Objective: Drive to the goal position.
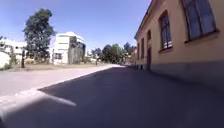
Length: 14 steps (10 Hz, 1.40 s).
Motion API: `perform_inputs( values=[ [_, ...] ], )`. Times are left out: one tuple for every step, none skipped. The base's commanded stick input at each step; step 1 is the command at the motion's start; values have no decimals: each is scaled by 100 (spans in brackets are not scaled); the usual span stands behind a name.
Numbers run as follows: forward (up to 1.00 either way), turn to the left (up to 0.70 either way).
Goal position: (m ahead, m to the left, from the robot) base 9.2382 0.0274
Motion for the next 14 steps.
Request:
perform_inputs(
  values=[
    [70,0],
    [70,0],
    [70,0],
    [70,0],
    [70,0],
    [70,0],
    [70,0],
    [70,0],
    [70,0],
    [70,0],
    [70,0],
    [70,0],
    [70,0],
    [70,0]
  ],
)
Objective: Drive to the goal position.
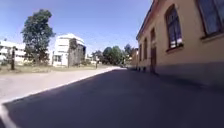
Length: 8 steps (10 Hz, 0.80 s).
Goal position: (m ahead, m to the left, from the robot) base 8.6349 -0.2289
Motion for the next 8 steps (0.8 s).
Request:
perform_inputs(
  values=[
    [70,0],
    [70,0],
    [70,0],
    [70,0],
    [70,0],
    [70,0],
    [70,0],
    [70,0]
  ],
)
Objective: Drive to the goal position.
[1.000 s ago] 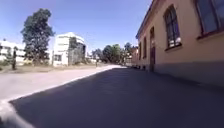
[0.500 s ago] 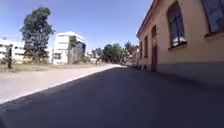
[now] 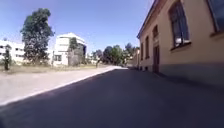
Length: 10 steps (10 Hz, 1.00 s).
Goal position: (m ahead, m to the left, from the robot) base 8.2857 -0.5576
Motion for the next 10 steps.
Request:
perform_inputs(
  values=[
    [70,0],
    [70,0],
    [70,0],
    [70,0],
    [70,0],
    [70,0],
    [70,0],
    [70,0],
    [70,0],
    [70,0]
  ],
)
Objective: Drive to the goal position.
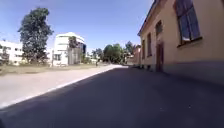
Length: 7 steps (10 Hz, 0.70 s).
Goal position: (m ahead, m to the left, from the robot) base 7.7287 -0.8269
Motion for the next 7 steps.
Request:
perform_inputs(
  values=[
    [70,0],
    [70,0],
    [70,0],
    [70,0],
    [70,0],
    [70,0],
    [70,0]
  ],
)
